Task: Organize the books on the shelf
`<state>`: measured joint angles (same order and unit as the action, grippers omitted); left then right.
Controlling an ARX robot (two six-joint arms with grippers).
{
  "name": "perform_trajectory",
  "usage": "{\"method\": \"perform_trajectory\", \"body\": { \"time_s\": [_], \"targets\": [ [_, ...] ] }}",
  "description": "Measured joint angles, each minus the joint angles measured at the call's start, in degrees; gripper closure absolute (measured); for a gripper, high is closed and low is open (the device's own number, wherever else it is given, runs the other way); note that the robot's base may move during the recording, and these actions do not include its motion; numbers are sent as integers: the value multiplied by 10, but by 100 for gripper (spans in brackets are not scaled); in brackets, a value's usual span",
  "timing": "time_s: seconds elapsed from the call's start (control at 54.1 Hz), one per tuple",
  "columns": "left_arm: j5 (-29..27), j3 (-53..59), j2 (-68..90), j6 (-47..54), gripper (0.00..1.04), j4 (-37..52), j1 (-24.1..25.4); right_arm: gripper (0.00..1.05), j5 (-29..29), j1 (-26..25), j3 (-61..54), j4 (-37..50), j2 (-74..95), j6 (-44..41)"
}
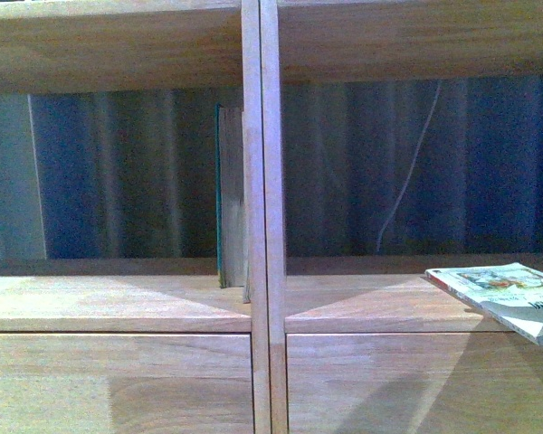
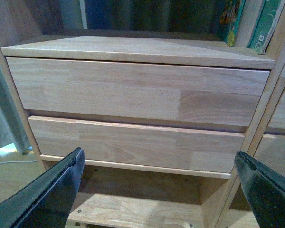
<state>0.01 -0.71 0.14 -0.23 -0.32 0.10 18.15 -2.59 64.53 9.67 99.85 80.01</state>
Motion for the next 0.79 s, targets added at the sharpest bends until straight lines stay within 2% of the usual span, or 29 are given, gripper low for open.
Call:
{"method": "perform_trajectory", "body": {
  "time_s": [0.185,0.222,0.536,0.794],
  "targets": [
    [0,0,0,0,7,0,0,94,1,1,0,2,-16,3],
    [0,0,0,0,7,0,0,97,0,1,-1,2,-20,4],
    [0,0,0,0,7,0,0,97,3,0,-55,29,-75,-3],
    [0,0,0,0,7,0,0,97,-27,-35,-160,61,-225,-73]
  ]
}}
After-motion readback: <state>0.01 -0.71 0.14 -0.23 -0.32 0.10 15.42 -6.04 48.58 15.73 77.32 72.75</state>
